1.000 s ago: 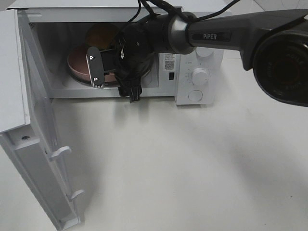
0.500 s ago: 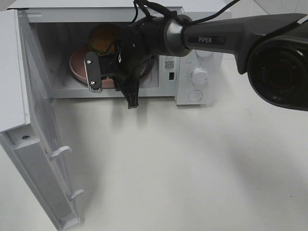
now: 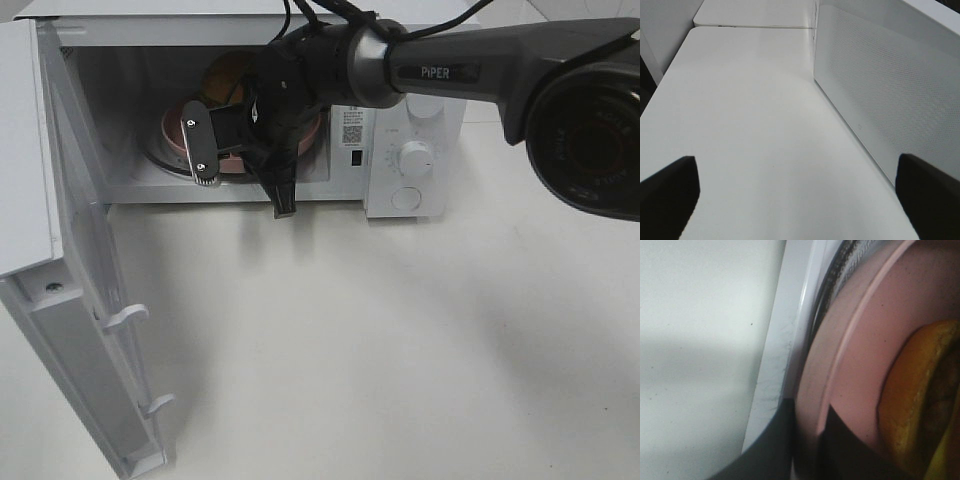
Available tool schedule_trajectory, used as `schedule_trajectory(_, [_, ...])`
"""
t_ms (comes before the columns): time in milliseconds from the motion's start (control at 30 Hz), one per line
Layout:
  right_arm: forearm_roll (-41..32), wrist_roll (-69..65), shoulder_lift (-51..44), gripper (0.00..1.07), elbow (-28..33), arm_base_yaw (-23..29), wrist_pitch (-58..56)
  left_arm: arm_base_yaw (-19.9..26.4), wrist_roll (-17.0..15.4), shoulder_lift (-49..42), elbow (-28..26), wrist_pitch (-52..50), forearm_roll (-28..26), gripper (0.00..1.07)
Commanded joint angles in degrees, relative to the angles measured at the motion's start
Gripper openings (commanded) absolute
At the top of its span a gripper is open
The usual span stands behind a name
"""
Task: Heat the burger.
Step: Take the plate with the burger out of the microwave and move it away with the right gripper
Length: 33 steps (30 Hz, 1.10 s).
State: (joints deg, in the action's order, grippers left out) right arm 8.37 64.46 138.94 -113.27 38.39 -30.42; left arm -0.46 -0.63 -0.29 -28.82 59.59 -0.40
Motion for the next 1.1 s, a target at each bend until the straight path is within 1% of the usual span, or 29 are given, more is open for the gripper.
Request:
schedule_trajectory(33, [0.46,3.09,-3.32,0.00,2.01,-0.23,1.55,0.00,0.17,-1.26,0.11,-0.17,-0.34,1.02])
schedule_trajectory(100, [0.46,3.61,-3.90,0.00,2.86,-0.23,2.01,0.00,0.17,-1.26,0.11,-0.17,-0.34,1.02])
schedule_trajectory(133, [0.52,4.13,-5.16,0.00,4.81,-0.23,3.38,0.00,0.17,-1.26,0.11,-0.17,-0.34,1.02])
schedule_trajectory(167, [0.52,4.13,-5.16,0.00,4.81,-0.23,3.38,0.00,0.17,-1.26,0.11,-0.17,-0.34,1.02])
schedule_trajectory(233, [1.15,4.13,-7.62,0.00,8.59,-0.23,7.16,0.00,0.17,-1.26,0.11,-0.17,-0.34,1.02])
schedule_trajectory(267, [1.15,4.13,-7.62,0.00,8.59,-0.23,7.16,0.00,0.17,-1.26,0.11,-0.17,-0.34,1.02])
schedule_trajectory(300, [2.29,4.13,-9.17,0.00,11.23,-0.23,9.34,0.00,0.17,-1.26,0.11,-0.17,-0.34,1.02])
schedule_trajectory(333, [2.98,4.13,-9.97,0.00,12.49,-0.23,10.14,0.00,0.17,-1.26,0.11,-0.17,-0.34,1.02])
schedule_trajectory(367, [2.98,4.13,-9.97,0.00,12.49,-0.23,10.14,0.00,0.17,-1.26,0.11,-0.17,-0.34,1.02])
schedule_trajectory(400, [3.67,4.13,-11.40,0.00,14.78,-0.23,11.97,0.00,0.17,-1.26,0.11,-0.17,-0.34,1.02])
schedule_trajectory(467, [3.67,4.13,-12.20,0.00,15.81,-0.23,12.78,0.00,0.17,-1.26,0.11,-0.17,-0.34,1.02])
schedule_trajectory(500, [3.67,4.13,-13.35,0.00,18.05,-0.23,14.21,0.00,0.17,-1.26,0.11,-0.17,-0.34,1.02])
schedule_trajectory(533, [3.67,4.13,-13.35,0.00,18.05,-0.23,14.21,0.00,0.17,-1.26,0.11,-0.17,-0.34,1.02])
schedule_trajectory(567, [3.67,4.13,-14.38,0.00,20.11,-0.23,15.53,0.00,0.17,-1.26,0.11,-0.17,-0.34,1.02])
schedule_trajectory(633, [3.67,4.13,-14.84,0.00,20.91,-0.23,15.87,0.00,0.17,-1.26,0.11,-0.17,-0.34,1.02])
schedule_trajectory(667, [3.67,4.13,-15.93,0.00,22.98,-0.17,16.56,0.00,0.17,-1.26,0.11,-0.17,-0.34,1.02])
schedule_trajectory(700, [3.67,4.13,-15.93,0.00,22.98,-0.17,16.56,0.00,0.17,-1.26,0.11,-0.17,-0.34,1.02])
schedule_trajectory(767, [3.72,4.41,-17.25,0.00,25.67,0.29,17.82,0.00,0.17,-1.26,0.11,-0.17,-0.34,1.02])
schedule_trajectory(800, [3.72,4.41,-17.25,0.00,25.67,0.29,17.82,0.00,0.17,-1.26,0.11,-0.17,-0.34,1.02])
schedule_trajectory(900, [3.78,5.67,-18.56,0.00,28.82,0.86,19.19,0.00,0.17,-1.26,0.11,-0.17,-0.34,1.02])
schedule_trajectory(967, [3.78,5.84,-18.79,0.00,29.51,1.03,19.65,0.00,0.17,-1.26,0.11,-0.17,-0.34,1.02])
schedule_trajectory(1000, [3.78,5.90,-19.65,0.00,31.23,1.15,20.68,0.00,0.17,-1.26,0.11,-0.17,-0.34,1.02])
schedule_trajectory(1033, [3.78,5.90,-19.65,0.00,31.23,1.15,20.68,0.00,0.17,-1.26,0.11,-0.17,-0.34,1.02])
schedule_trajectory(1100, [3.78,5.90,-20.97,0.00,33.46,1.78,21.66,0.00,0.17,-1.26,0.11,-0.17,-0.34,1.02])
